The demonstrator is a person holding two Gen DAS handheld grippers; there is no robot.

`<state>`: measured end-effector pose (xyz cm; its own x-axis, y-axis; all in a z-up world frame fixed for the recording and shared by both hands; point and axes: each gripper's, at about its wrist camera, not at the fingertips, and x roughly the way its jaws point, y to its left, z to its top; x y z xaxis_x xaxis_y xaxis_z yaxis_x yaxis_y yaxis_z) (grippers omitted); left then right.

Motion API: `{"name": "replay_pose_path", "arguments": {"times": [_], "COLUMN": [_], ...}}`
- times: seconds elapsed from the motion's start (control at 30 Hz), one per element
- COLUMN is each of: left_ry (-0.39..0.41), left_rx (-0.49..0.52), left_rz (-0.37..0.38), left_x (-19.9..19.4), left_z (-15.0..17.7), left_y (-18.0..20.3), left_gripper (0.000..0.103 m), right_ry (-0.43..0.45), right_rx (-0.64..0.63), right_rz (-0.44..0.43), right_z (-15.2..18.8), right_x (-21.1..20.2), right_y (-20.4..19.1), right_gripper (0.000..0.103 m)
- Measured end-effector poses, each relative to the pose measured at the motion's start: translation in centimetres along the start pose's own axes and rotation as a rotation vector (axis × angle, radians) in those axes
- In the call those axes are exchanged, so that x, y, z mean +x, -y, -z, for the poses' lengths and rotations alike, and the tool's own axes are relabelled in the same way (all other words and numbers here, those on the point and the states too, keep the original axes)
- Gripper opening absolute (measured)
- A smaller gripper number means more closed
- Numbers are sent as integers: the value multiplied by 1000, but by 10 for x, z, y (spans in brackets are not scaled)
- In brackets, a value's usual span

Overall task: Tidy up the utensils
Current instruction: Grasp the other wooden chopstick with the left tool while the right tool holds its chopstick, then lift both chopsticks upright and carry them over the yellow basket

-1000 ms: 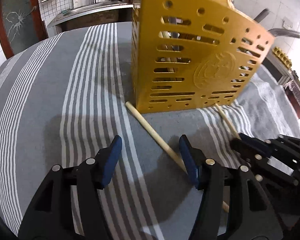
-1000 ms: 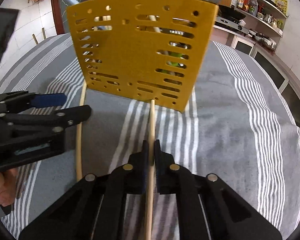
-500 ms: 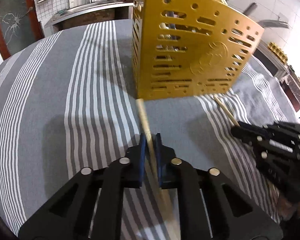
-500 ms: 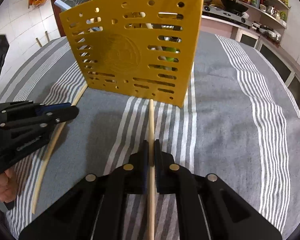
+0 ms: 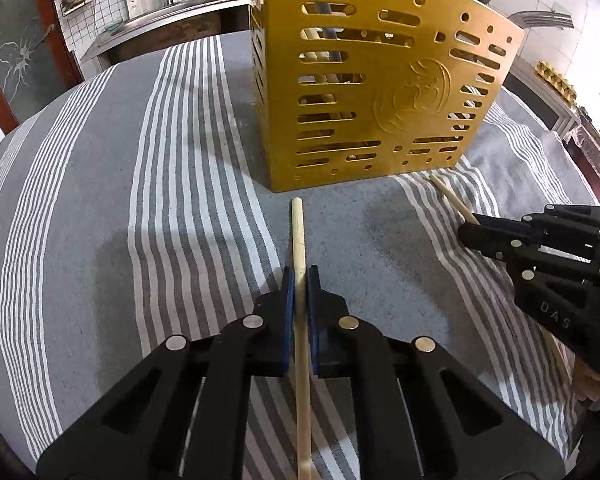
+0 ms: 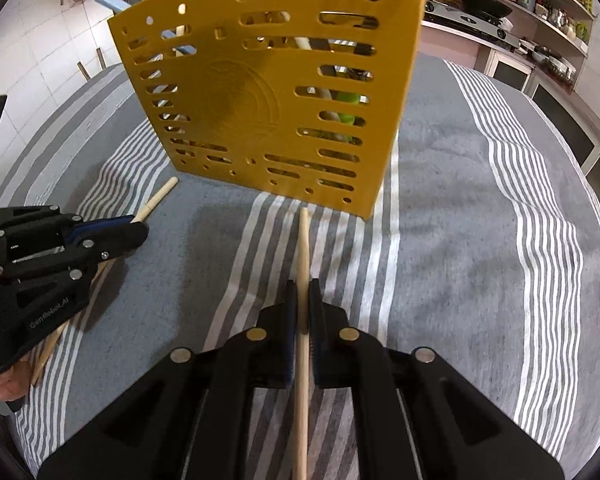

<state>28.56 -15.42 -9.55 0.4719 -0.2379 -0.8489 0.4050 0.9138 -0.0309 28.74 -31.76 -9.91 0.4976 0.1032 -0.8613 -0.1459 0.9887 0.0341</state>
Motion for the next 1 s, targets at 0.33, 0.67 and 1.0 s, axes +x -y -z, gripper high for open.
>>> {"name": "replay_pose_path", "arguments": {"times": [0.33,0.67,1.0], "left_ry": [55,216,322], "left_rx": [-50,-71,-64], "left_rz": [31,76,79], "left_x": [-17,-68,-104], "left_z": [0,8,12], "left_y": [-4,-3,-4], "left_gripper": [4,4,4], "right_ry": [90,275,394], "right_rx": [-3,-9,15], "right_rz": [-45,-105,-112], "right_z": [1,3,22], "right_x": [-23,-74,-101], "right_y": [0,-2,-5], "right_gripper": [6,6,6]}}
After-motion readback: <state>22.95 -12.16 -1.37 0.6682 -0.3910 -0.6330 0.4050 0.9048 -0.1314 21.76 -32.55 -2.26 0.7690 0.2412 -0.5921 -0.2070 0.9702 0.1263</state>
